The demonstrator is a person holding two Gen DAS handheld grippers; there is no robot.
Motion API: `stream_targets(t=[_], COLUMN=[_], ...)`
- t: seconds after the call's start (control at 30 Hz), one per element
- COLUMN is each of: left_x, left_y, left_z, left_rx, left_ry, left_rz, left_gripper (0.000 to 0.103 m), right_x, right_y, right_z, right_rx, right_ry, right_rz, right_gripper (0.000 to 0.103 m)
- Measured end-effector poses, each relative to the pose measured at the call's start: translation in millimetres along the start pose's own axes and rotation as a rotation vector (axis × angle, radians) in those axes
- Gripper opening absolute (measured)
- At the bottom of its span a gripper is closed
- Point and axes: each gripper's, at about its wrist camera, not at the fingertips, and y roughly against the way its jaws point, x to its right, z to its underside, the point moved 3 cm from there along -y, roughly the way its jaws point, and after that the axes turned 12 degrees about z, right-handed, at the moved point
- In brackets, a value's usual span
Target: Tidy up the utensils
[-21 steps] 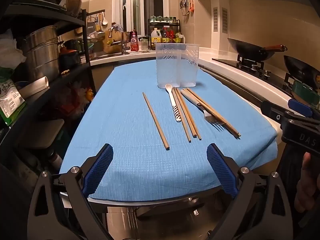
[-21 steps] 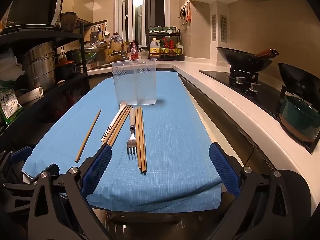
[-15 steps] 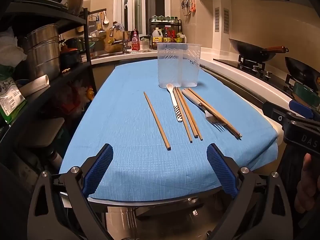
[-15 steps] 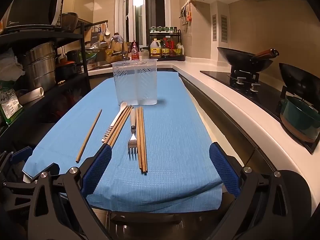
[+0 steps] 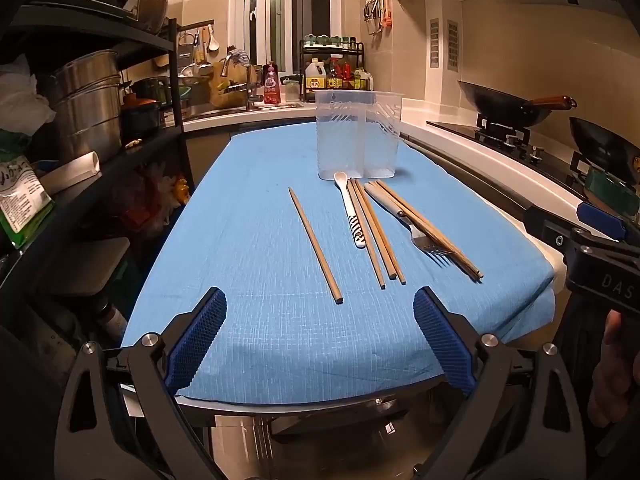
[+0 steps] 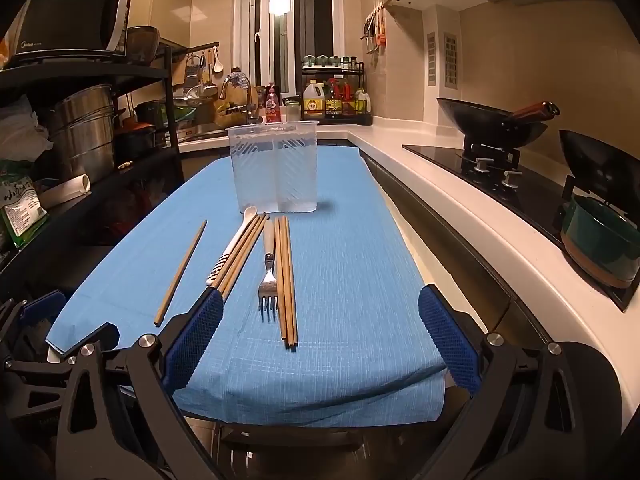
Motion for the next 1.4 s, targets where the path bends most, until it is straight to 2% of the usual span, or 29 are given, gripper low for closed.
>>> stream_targets(t=[0.77, 0.97, 1.0, 1.07, 1.1, 1.13, 1.17, 1.23, 1.3, 1.4], left_x=[-4, -5, -5, -8, -9, -10, -11, -11, -10, -11], left_y=[1, 3, 0, -6, -7, -9, -10, -13, -18, -28], left_z=[-2, -3, -3, -1, -1, -1, -2, -4, -7, -11], left_rx=[0.004, 0.020, 0.011, -0.014, -0.021, -0.025, -0.028, -0.034, -0.045, -0.045], left_ry=[-0.007, -0.002, 0.001, 0.016, 0.026, 0.032, 0.033, 0.039, 0.047, 0.102], left_rz=[-0.009, -0.011, -0.018, -0.025, -0.019, -0.018, -0.020, -0.023, -0.026, -0.017], left_gripper=[0.092, 0.092, 0.089, 0.076, 0.063, 0.050, 0.044, 0.025, 0.022, 0.021], right_x=[1, 10, 11, 11, 8, 4, 0, -6, -8, -14], right_y=[-3, -12, -13, -17, -19, -22, -25, -34, -45, -72], right_z=[-2, -3, -2, -3, -3, -2, -2, 0, 1, 4], right_rx=[-0.009, -0.031, -0.036, -0.050, -0.062, -0.073, -0.083, -0.120, -0.162, -0.256], right_ry=[-0.019, -0.061, -0.066, -0.073, -0.067, -0.055, -0.043, -0.031, -0.035, -0.057], right_rz=[0.006, 0.017, 0.015, -0.007, -0.025, -0.034, -0.039, -0.054, -0.068, -0.110], right_gripper=[0.096, 0.089, 0.087, 0.081, 0.075, 0.066, 0.060, 0.039, 0.027, 0.024])
